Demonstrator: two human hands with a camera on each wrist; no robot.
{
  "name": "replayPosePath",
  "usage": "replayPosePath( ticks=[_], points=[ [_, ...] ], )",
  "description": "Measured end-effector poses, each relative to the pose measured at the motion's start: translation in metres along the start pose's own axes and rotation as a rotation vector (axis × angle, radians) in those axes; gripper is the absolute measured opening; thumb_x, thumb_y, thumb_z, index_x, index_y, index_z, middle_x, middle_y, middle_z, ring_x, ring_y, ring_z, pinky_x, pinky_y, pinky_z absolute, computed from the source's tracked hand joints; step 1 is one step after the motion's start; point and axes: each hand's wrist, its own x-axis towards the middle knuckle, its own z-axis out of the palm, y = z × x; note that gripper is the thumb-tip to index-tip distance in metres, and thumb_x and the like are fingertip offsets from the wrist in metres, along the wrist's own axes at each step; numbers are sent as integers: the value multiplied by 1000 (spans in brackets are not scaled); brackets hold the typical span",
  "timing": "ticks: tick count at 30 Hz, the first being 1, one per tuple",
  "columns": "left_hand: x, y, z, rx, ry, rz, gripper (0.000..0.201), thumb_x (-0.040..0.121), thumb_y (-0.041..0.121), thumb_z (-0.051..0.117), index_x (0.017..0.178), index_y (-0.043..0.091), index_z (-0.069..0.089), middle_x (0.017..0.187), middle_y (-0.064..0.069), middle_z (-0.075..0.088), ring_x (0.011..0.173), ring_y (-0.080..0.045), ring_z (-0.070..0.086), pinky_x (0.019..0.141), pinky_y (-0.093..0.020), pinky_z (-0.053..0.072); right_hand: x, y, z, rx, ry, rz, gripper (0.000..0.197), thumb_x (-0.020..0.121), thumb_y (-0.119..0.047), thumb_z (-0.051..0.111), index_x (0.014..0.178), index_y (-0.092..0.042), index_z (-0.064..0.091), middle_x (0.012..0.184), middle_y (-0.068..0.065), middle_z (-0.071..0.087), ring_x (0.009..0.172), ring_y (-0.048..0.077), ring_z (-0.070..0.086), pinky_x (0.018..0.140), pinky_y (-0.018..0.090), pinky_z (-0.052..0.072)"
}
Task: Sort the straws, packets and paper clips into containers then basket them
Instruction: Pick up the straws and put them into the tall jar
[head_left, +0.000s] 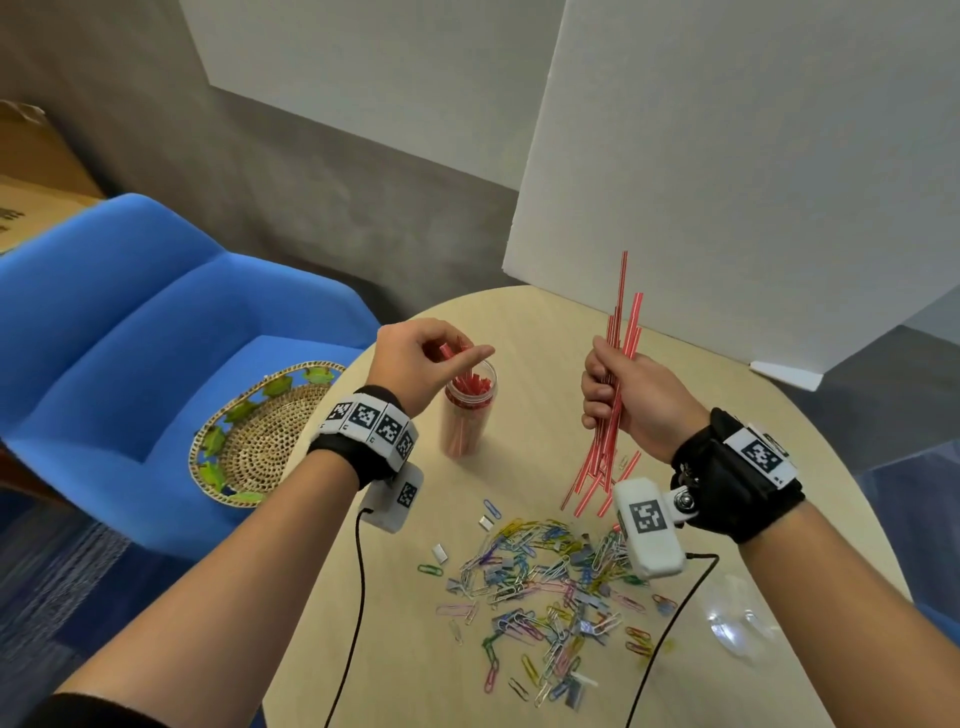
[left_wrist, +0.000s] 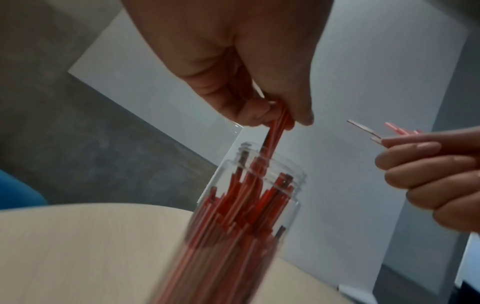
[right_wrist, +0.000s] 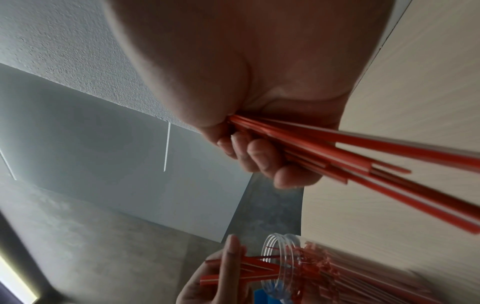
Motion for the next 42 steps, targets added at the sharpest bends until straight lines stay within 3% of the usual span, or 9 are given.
replayPosePath(
  ticks=[5,11,14,17,21,24,30,38,42],
  points=[
    [10,4,0,343,-229,42,21,83,35,75,80,14,75,79,2,68,74,-14,62,74,-36,54,2,-1,-2,-23,-12,2,44,104,-43,40,68,-19,41,58,-2,34,47,15,36,58,33,44],
    [11,11,0,246,-105,107,25,84,43,71,89,21,64,81,7,54,64,-7,55,62,-14,46,0,-4,-6,-82,21,-39,44,105,-40,39,67,-17,43,60,0,43,56,19,45,68,35,48],
    [7,6,-4,240,-107,154,21,81,36,76,77,17,69,74,9,61,64,-5,57,62,-21,51,0,-7,-7,-209,103,-121,45,106,-37,36,68,-15,47,69,5,50,68,19,50,76,34,45],
    [2,0,-3,282,-147,149,13,79,28,79,81,17,74,77,8,65,68,-4,60,67,-28,56,4,-11,-9,-474,196,-218,47,106,-41,30,71,-15,49,68,4,40,59,13,38,67,28,34],
    [-2,-4,1,211,-42,91,26,81,32,77,104,24,69,79,10,63,72,-2,60,68,-12,51,9,-16,-10,-559,219,-226,46,104,-44,33,72,-16,51,55,-4,35,38,6,30,50,26,29],
    [0,-8,2,277,-70,108,17,86,32,72,91,17,76,82,7,66,70,-2,55,68,-23,52,8,-26,-7,-517,181,-240,45,105,-42,35,77,-12,54,50,-1,38,36,11,35,42,24,33],
    [-3,-13,4,285,-50,164,14,87,30,71,99,24,67,95,10,52,81,1,47,72,-11,39,10,-49,5,-520,235,-491,42,103,-37,46,77,-9,63,52,8,58,42,21,57,49,21,47],
    [-10,-25,-5,416,-218,225,29,101,33,48,116,23,70,112,7,61,105,-9,50,92,-27,42,28,-54,31,-505,286,-596,39,101,-37,51,77,-9,66,50,5,58,40,16,56,47,22,48],
    [-28,-52,-4,41,-128,-135,54,85,4,46,135,24,53,118,6,61,112,-5,52,95,-25,43,41,-50,50,-547,276,-619,35,98,-39,55,77,-14,68,48,4,58,40,17,56,48,23,50]
  ],
)
